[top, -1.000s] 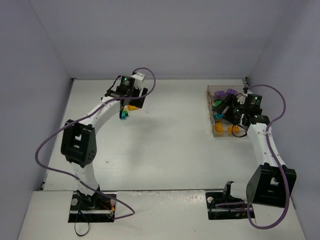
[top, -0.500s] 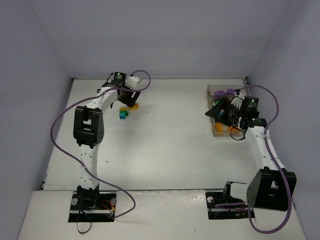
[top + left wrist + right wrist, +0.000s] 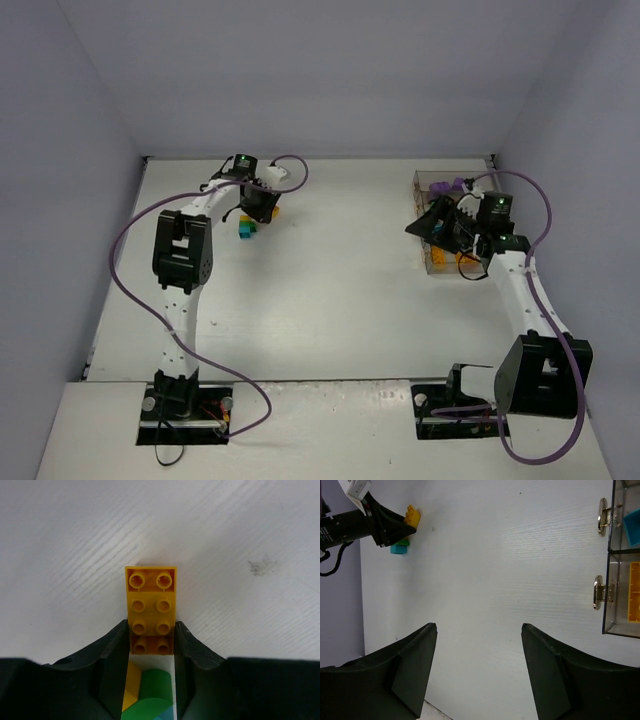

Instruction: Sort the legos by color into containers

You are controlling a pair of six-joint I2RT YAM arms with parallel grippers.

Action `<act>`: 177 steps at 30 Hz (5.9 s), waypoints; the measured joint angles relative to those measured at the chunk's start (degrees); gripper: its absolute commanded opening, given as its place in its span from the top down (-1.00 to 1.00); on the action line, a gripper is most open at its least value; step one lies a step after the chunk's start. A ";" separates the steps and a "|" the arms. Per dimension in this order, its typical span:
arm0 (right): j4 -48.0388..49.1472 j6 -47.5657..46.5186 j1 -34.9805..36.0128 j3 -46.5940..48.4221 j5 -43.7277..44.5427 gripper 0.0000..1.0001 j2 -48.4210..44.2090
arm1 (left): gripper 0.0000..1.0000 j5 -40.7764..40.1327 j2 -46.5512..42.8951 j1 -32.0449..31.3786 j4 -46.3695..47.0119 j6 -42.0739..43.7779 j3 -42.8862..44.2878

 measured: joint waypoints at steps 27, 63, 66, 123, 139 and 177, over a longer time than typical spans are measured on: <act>6.08 6.45 27.08 19.63 1.79 -0.20 18.29 | 0.81 10.19 -41.09 -19.63 18.49 -4.46 -32.52; -9.90 -0.46 -6.16 9.07 36.13 0.94 7.87 | -0.62 -25.94 -56.81 -12.00 15.67 -31.80 -50.53; -10.05 -0.44 -6.16 8.79 36.63 0.81 9.49 | -0.62 -27.65 -57.35 -9.97 15.19 -33.59 -51.30; -6.51 -2.60 4.76 7.04 16.35 -0.29 -0.52 | -0.02 -31.23 -10.64 -2.89 6.71 -43.06 -17.97; -5.20 -2.58 5.49 5.27 13.99 -0.29 -0.31 | -0.32 -28.26 -13.38 -2.89 8.33 -39.15 -22.03; -2.97 0.50 18.32 16.33 -4.92 -0.28 7.72 | 0.51 12.50 -55.21 -12.81 27.82 -11.06 -52.26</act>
